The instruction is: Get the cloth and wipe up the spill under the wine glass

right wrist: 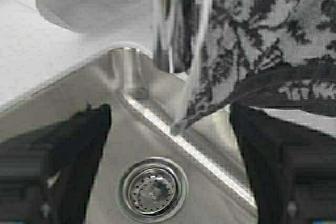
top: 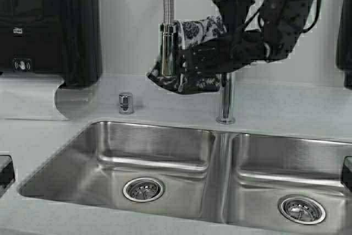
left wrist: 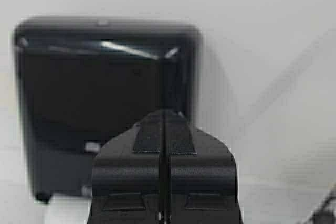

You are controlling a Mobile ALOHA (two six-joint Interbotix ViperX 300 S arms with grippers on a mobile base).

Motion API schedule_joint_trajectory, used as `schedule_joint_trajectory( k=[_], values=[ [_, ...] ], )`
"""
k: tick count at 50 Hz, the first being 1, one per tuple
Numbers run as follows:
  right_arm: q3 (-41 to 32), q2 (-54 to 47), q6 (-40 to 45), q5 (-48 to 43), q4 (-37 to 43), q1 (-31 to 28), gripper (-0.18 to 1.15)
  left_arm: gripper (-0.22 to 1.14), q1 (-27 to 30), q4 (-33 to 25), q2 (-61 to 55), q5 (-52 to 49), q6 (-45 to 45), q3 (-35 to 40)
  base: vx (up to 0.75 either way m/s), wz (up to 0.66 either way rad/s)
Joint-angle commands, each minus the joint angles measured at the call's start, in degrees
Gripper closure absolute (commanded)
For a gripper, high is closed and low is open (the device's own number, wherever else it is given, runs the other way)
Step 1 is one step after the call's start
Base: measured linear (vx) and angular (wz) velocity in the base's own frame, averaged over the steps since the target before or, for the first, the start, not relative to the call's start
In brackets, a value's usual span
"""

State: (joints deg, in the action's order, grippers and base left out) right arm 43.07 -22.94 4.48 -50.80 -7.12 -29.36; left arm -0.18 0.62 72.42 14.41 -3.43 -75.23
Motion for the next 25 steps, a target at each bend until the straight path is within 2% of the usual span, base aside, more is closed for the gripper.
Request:
schedule_joint_trajectory(
  k=[1,19,22,25],
  values=[
    [-3.87,-1.41,0.09,-0.62,0.0,-0.18,-0.02,0.89,0.0,0.0,-0.53,0.26,0.18,0.44,0.03,-0.01],
    [-12.39,-8.26,-0.18,-0.62,0.18,-0.18,0.0,0.89,0.0,0.0,-0.88,0.26,0.35,0.44,0.01,0.0],
    [-12.57,-8.53,-0.18,-0.62,0.18,-0.18,0.07,0.89,0.0,0.0,-0.79,0.26,0.35,0.44,0.0,0.0],
    [-12.48,-8.61,-0.26,-0.62,0.18,-0.18,0.22,0.89,0.0,0.0,-0.88,0.26,0.35,0.44,0.0,0.0]
  ],
)
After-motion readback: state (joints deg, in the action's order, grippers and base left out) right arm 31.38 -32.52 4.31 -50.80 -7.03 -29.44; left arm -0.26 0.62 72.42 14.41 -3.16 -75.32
